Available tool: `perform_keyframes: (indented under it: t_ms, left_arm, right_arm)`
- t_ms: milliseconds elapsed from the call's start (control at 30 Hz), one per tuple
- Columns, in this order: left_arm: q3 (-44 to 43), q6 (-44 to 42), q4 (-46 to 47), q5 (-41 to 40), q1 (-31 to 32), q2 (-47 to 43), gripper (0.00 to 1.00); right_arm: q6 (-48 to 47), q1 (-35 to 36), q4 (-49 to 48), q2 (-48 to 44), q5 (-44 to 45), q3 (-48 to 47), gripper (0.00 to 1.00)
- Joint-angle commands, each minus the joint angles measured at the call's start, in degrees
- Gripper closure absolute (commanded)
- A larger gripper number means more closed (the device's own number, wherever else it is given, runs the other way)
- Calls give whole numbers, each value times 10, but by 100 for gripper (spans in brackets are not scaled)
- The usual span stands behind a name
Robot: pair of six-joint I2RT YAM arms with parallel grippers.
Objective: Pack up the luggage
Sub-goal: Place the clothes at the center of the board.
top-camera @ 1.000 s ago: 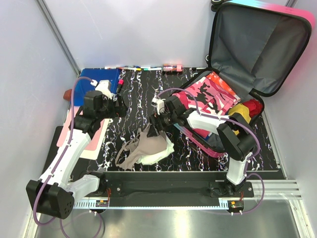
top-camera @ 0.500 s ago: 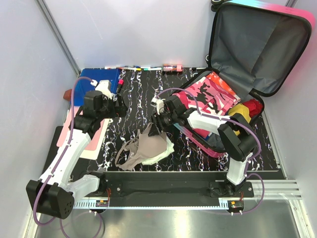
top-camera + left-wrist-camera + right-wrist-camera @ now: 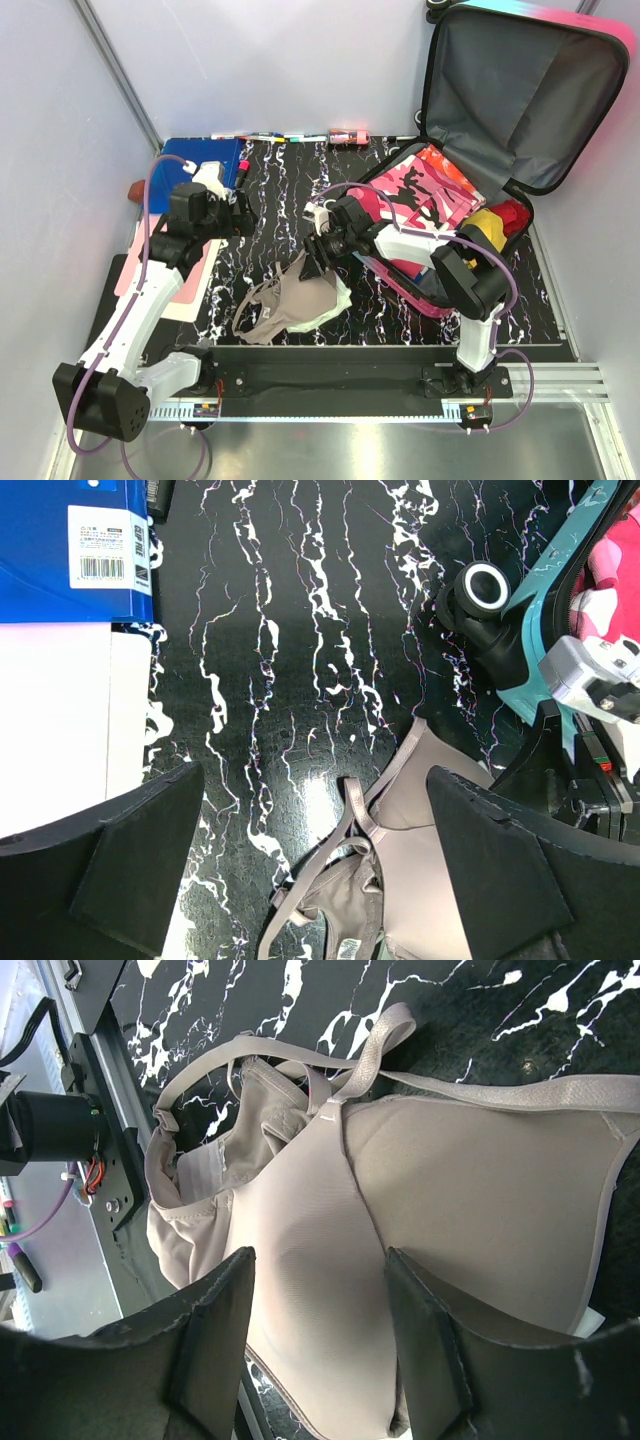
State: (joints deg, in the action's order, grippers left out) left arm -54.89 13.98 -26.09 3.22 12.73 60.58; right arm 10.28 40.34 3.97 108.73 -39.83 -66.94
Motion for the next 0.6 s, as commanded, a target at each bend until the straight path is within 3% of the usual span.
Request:
perform_keyframes:
  t_ms: [0,100,200,233,367,467,567]
  left_arm:
    - [-4,-2,18,2,2,2,1]
    - [-5,-2,19,2,2,2,1]
    - [-5,-1,18,4,2,2,1]
    - [-5,-1,19,4,2,2,1]
    - [-5,-1,18,5,2,1,1]
    - [-6,-1,18,6,2,2,1]
    - [-5,0,18,7,2,0,1]
  right_arm:
    - [-12,-3,-11,7,-4,-6,39]
    - [-13,-3,-10,9,-7,-6,44]
    - [-9,-3,-8,9,-13,-7,64]
    - [-7,-2,-8,8,-16,-7,74]
    - [1,-2,-7,3,-23,-7,92]
    - [8,-2,-8,-4,-24,-5,100]
    - [18,-2,-13,-17,-24,-1,100]
